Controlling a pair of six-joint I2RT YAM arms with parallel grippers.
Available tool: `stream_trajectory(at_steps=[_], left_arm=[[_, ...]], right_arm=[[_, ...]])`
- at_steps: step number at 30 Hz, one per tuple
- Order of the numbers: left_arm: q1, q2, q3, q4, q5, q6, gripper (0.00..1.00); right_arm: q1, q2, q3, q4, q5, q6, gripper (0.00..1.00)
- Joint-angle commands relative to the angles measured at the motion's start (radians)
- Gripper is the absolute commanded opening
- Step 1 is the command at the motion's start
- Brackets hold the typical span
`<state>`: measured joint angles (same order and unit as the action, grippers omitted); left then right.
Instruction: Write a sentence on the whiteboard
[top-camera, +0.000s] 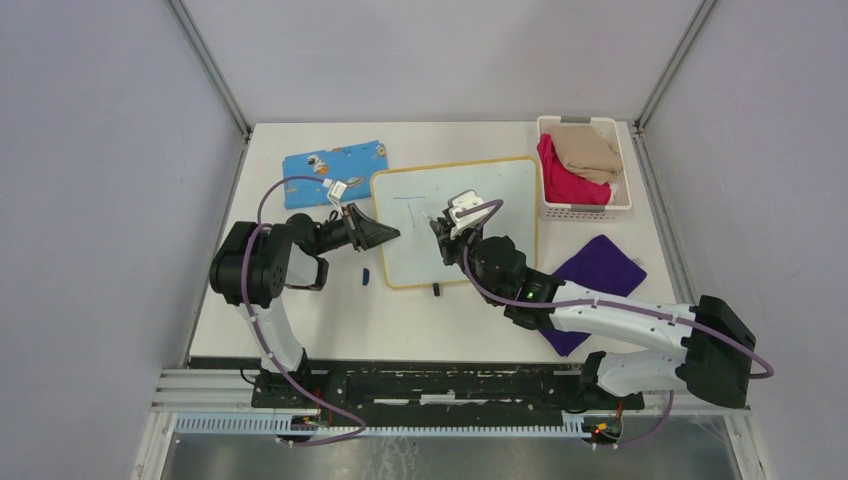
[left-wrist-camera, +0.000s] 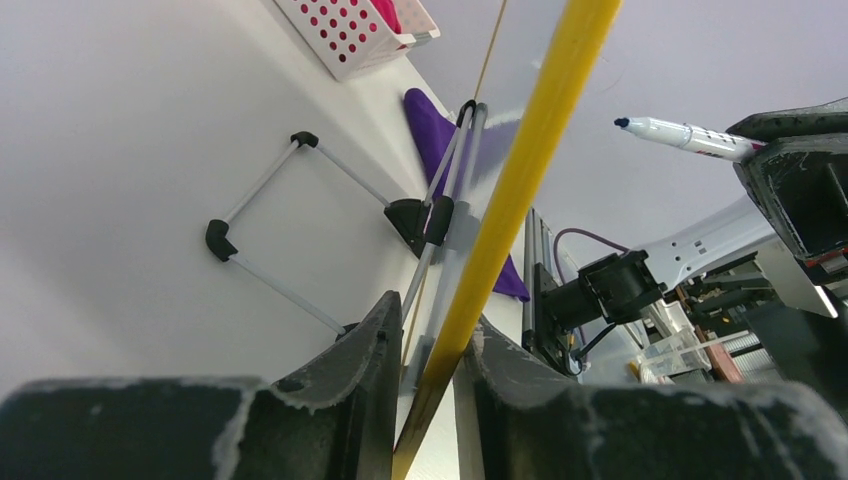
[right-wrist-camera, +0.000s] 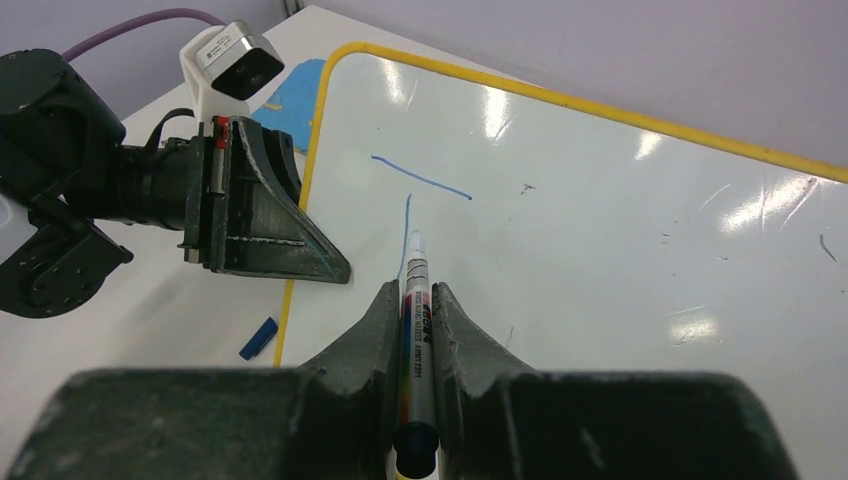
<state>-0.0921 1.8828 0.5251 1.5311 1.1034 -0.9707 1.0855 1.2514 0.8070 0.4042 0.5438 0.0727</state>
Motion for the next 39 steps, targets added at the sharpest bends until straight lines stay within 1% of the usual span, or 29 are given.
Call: stream_trajectory(at_steps=[1, 8, 14, 17, 19, 23, 28, 32, 34, 37, 39], left_arm=[[-0.003, -0.025, -0.01, 0.145, 0.023, 0.009, 0.32], [-0.007, -0.021, -0.01, 0.145, 0.029, 0.009, 0.31], [-0.006, -0.015, -0.008, 0.182, 0.03, -0.027, 0.38], [-0.008, -0.009, -0.004, 0.207, 0.03, -0.044, 0.39], [-0.009, -0.007, -0.004, 0.206, 0.03, -0.043, 0.36], [-0.008, -0.002, -0.005, 0.206, 0.033, -0.041, 0.26], [-0.011, 0.005, -0.005, 0.206, 0.035, -0.04, 0.22], [-0.012, 0.004, -0.005, 0.207, 0.034, -0.04, 0.22], [-0.012, 0.004, -0.006, 0.207, 0.036, -0.04, 0.23], [-0.012, 0.001, -0.006, 0.206, 0.035, -0.042, 0.33], [-0.013, -0.001, -0.006, 0.207, 0.036, -0.042, 0.35]], right_arm=[[-0.012, 0.002, 0.009, 0.027, 0.031, -0.007, 0.0], [-0.022, 0.03, 0.019, 0.027, 0.017, 0.0, 0.0], [-0.023, 0.035, 0.015, 0.027, 0.011, 0.002, 0.0], [-0.022, 0.028, 0.014, 0.028, 0.003, 0.004, 0.0], [-0.023, 0.027, 0.012, 0.028, 0.0, 0.004, 0.0], [-0.022, 0.026, 0.012, 0.029, -0.001, 0.004, 0.0], [-0.024, 0.033, 0.011, 0.029, 0.006, 0.002, 0.0], [-0.026, 0.045, 0.014, 0.029, 0.025, 0.002, 0.0], [-0.026, 0.051, 0.018, 0.031, 0.035, 0.002, 0.0], [-0.029, 0.055, 0.019, 0.028, 0.038, 0.002, 0.0], [-0.03, 0.052, 0.015, 0.029, 0.036, 0.003, 0.0]])
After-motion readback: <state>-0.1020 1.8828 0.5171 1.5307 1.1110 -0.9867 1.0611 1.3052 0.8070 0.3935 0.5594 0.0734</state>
